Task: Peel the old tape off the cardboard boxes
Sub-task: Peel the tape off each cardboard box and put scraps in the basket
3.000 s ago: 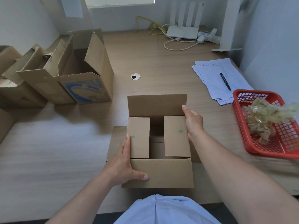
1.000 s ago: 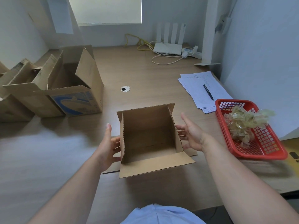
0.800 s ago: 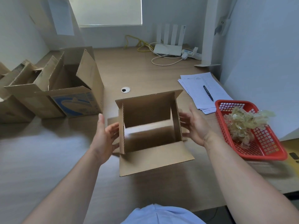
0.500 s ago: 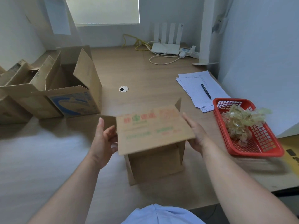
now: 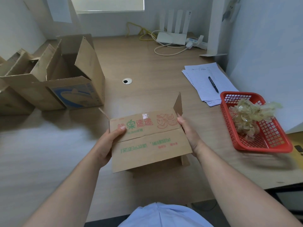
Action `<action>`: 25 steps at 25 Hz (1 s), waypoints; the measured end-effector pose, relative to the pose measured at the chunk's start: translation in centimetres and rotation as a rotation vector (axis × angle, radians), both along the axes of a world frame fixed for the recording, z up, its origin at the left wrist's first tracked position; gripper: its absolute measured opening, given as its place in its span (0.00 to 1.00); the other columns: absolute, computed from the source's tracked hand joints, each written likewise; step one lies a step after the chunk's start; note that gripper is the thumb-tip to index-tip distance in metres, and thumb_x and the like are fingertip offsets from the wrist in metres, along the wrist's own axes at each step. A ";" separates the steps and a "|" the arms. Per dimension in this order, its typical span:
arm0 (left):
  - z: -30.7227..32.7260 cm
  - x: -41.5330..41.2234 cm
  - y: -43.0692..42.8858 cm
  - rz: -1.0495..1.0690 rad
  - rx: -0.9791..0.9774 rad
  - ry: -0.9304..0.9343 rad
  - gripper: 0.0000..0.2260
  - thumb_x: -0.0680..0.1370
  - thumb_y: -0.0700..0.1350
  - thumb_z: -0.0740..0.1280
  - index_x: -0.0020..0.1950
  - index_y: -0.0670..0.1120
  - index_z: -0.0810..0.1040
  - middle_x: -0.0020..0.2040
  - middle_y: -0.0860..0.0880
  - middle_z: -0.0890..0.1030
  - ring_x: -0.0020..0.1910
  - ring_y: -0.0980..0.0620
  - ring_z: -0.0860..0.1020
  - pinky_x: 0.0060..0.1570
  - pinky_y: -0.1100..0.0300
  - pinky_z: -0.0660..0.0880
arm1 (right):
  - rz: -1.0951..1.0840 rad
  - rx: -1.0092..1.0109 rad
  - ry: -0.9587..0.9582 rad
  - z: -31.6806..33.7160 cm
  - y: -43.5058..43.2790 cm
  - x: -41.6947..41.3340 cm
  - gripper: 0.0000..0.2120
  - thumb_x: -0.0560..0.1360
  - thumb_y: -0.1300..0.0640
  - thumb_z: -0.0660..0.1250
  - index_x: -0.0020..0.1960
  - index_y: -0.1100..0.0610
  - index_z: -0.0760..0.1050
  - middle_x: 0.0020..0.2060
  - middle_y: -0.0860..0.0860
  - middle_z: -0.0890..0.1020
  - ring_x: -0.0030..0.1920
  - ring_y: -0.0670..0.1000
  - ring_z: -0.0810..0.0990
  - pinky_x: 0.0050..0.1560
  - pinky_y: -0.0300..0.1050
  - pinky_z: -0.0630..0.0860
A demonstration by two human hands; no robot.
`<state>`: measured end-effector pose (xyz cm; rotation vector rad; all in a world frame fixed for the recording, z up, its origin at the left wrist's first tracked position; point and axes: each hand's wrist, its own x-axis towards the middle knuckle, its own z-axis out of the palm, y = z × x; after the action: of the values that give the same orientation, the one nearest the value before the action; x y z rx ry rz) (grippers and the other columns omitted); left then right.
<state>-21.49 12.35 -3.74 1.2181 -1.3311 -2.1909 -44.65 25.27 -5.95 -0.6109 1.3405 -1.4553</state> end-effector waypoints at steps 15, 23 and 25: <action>-5.6 5.5 -2.4 0.195 -0.165 -0.436 0.11 0.77 0.41 0.69 0.59 0.45 0.75 0.55 0.41 0.82 0.48 0.43 0.81 0.47 0.52 0.77 | 0.413 0.745 1.369 -6.8 1.0 5.3 0.30 0.77 0.35 0.50 0.76 0.39 0.45 0.77 0.50 0.41 0.76 0.52 0.37 0.73 0.61 0.38; -11.0 3.7 2.3 -0.321 -1.094 -1.049 0.28 0.79 0.58 0.53 0.78 0.49 0.57 0.78 0.41 0.53 0.77 0.43 0.48 0.74 0.48 0.45 | 0.399 0.775 1.433 -7.1 1.1 6.1 0.31 0.75 0.35 0.52 0.75 0.40 0.49 0.77 0.52 0.45 0.76 0.54 0.41 0.72 0.60 0.39; -11.9 3.6 2.9 -0.357 -1.127 -1.128 0.34 0.76 0.64 0.39 0.79 0.50 0.52 0.79 0.43 0.48 0.78 0.45 0.43 0.73 0.50 0.37 | 0.338 0.706 1.434 -6.9 0.4 6.2 0.31 0.76 0.35 0.52 0.75 0.44 0.54 0.77 0.53 0.49 0.76 0.55 0.46 0.73 0.56 0.42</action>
<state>-17.86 15.28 -15.64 1.6890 -2.7205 -0.3202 -38.44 25.71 -12.87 -1.3787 2.4511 0.0027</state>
